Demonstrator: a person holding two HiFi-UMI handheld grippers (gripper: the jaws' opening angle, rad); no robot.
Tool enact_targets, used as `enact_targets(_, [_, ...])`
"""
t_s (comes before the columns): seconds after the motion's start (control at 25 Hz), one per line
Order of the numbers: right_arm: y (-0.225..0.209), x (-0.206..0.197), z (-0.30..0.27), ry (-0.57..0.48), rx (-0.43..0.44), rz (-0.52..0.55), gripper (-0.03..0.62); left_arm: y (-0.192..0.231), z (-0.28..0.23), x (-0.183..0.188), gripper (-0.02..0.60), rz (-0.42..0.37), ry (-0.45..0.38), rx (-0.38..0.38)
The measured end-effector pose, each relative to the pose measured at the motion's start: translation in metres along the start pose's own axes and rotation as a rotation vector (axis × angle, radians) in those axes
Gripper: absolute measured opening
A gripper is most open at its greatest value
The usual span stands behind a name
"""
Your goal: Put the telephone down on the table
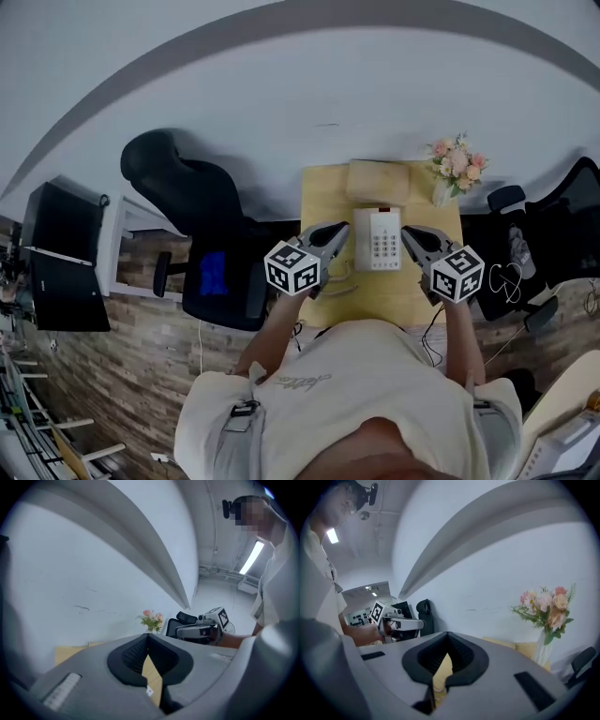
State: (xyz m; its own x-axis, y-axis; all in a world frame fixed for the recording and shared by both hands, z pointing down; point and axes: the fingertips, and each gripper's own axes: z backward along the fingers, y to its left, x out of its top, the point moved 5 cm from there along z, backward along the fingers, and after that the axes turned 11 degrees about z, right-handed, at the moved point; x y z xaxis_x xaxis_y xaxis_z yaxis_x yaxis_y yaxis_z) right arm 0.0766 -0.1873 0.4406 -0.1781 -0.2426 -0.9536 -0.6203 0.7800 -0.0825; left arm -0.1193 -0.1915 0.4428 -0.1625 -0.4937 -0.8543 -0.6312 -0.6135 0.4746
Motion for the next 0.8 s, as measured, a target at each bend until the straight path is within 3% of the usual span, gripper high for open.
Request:
enact_targets(0.44, [0.016, 0.069, 0.023, -0.113, -0.060, 0.135, 0.002, -0.035, 0.021, 0.061, 0.017, -0.243, -0.053, 0.024])
enact_targets(0.8, [0.019, 0.119, 0.038, -0.208, -0.172, 0.250, 0.002, -0.051, 0.028, 0.104, 0.017, -0.306, -0.164, 0.014])
